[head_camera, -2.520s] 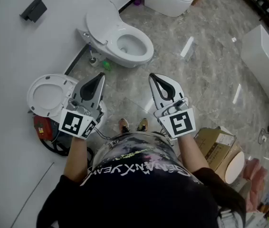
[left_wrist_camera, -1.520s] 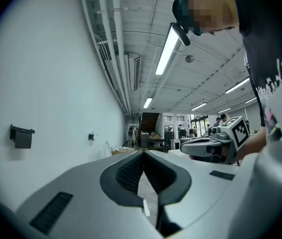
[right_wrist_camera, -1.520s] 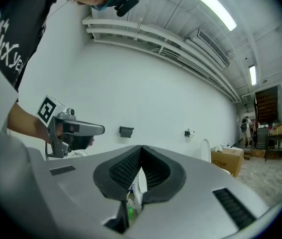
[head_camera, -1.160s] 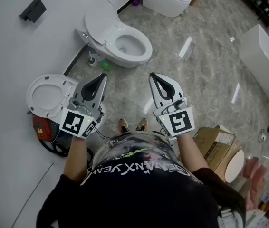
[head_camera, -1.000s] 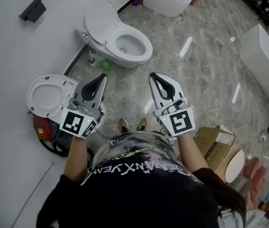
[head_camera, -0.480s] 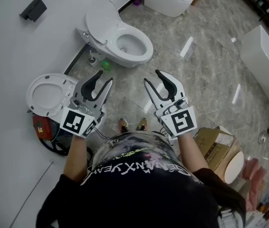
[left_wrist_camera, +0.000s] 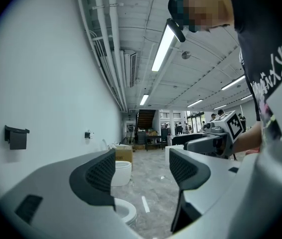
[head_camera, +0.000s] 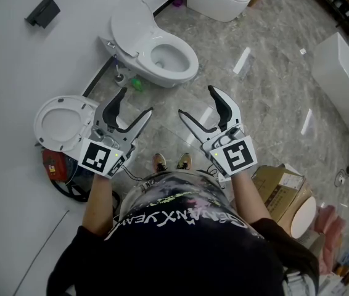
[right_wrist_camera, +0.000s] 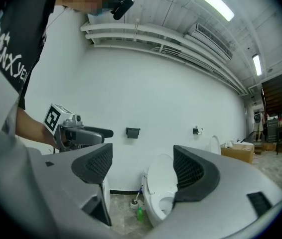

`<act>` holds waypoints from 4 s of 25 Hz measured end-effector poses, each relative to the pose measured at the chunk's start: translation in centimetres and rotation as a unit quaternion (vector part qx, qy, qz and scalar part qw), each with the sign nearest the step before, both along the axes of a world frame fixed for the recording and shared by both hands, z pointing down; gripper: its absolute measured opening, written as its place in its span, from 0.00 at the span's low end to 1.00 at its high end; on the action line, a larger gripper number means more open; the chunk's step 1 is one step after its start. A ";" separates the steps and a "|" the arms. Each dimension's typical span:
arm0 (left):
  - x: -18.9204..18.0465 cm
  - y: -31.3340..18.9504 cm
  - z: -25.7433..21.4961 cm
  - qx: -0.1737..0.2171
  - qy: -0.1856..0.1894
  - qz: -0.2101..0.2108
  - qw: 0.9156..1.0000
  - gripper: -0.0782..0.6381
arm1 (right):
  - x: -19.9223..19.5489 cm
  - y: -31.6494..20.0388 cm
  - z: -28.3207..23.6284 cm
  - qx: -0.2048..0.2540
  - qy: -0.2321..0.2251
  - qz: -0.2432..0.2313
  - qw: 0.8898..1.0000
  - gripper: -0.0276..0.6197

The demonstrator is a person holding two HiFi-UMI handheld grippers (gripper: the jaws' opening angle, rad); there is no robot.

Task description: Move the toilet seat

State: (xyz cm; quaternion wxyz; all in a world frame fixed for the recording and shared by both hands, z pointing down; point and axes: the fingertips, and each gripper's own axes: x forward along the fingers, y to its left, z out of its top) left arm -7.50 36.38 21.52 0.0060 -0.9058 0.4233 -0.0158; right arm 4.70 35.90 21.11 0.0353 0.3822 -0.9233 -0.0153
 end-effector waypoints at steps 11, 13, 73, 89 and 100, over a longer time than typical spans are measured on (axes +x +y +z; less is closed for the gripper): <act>1.3 0.4 1.4 -0.011 -0.031 0.027 0.999 0.82 | -1.1 0.5 1.5 -0.014 0.017 -0.028 0.999 0.95; 1.4 0.5 1.3 -0.010 -0.030 0.027 0.999 0.82 | -0.9 0.5 1.4 -0.014 0.016 -0.025 0.999 0.95; 8.2 -2.8 5.1 -0.013 -0.035 0.006 0.999 0.82 | 6.7 -3.0 5.5 -0.003 0.046 -0.034 0.998 0.95; 5.3 -18.0 6.4 -0.035 -0.027 0.018 0.999 0.82 | 3.7 -18.1 6.2 -0.017 0.058 -0.022 0.998 0.95; 1.6 -27.7 7.0 -0.054 -0.017 0.025 0.998 0.82 | 0.1 -27.9 6.2 -0.028 0.071 -0.011 0.997 0.95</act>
